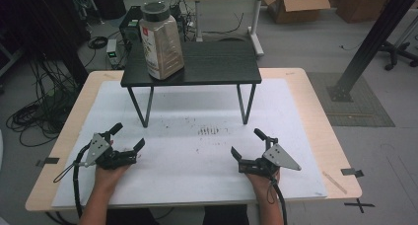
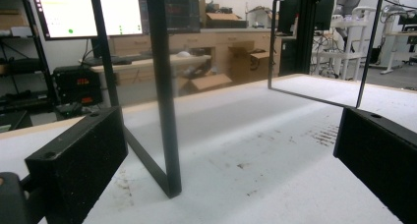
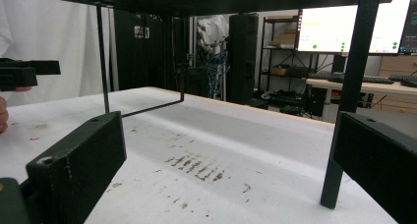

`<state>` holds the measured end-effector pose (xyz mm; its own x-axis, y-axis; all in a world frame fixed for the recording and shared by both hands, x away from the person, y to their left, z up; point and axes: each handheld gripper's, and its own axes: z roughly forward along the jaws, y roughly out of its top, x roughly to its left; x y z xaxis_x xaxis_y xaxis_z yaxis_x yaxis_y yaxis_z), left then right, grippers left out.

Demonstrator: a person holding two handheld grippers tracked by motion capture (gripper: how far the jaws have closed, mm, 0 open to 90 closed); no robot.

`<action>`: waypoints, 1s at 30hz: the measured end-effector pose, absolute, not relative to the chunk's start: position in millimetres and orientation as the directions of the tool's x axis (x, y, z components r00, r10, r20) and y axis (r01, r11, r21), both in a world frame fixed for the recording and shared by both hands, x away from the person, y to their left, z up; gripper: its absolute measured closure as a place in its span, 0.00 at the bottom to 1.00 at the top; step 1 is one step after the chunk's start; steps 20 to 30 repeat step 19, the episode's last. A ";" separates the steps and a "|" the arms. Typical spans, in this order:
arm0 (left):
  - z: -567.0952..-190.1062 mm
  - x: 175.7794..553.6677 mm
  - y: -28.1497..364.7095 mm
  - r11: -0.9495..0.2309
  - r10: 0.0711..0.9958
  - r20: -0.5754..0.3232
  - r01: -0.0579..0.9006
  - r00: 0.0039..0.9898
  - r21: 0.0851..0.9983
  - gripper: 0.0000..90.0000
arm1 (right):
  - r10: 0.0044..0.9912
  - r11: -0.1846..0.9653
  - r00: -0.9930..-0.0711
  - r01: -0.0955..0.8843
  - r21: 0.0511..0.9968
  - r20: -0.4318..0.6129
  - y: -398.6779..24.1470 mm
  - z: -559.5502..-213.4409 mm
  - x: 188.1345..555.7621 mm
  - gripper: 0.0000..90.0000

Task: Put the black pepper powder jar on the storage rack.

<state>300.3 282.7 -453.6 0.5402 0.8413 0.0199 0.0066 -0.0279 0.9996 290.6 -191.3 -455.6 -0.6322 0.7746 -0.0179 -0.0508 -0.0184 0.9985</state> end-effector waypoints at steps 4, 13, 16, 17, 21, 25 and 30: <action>-453.7 300.2 282.7 -0.029 0.841 0.021 0.005 0.541 1.000 0.00 | 0.775 -0.021 -0.632 -0.048 0.999 -0.015 -191.5 -455.6 290.7 0.00; -453.5 300.8 282.9 -0.026 0.842 0.016 0.012 0.539 1.000 0.00 | 0.772 -0.026 -0.635 -0.050 0.998 -0.012 -192.0 -455.7 290.8 0.00; -453.3 301.3 283.0 -0.025 0.844 0.012 0.016 0.537 1.000 0.00 | 0.772 -0.026 -0.635 -0.048 0.999 -0.011 -192.1 -455.6 291.0 0.00; -453.2 301.4 282.9 -0.025 0.845 0.012 0.018 0.534 1.000 0.00 | 0.773 -0.025 -0.635 -0.048 0.999 -0.011 -191.8 -455.6 291.0 0.00; -453.0 301.4 281.8 -0.029 0.854 0.013 0.023 0.520 0.999 0.00 | 0.774 -0.023 -0.634 -0.047 0.999 -0.012 -191.6 -455.5 291.0 0.00; -453.0 301.4 281.8 -0.029 0.854 0.013 0.023 0.520 0.999 0.00 | 0.774 -0.023 -0.634 -0.047 0.999 -0.012 -191.6 -455.5 291.0 0.00; -453.0 301.4 281.8 -0.029 0.854 0.013 0.023 0.520 0.999 0.00 | 0.774 -0.023 -0.634 -0.047 0.999 -0.012 -191.6 -455.5 291.0 0.00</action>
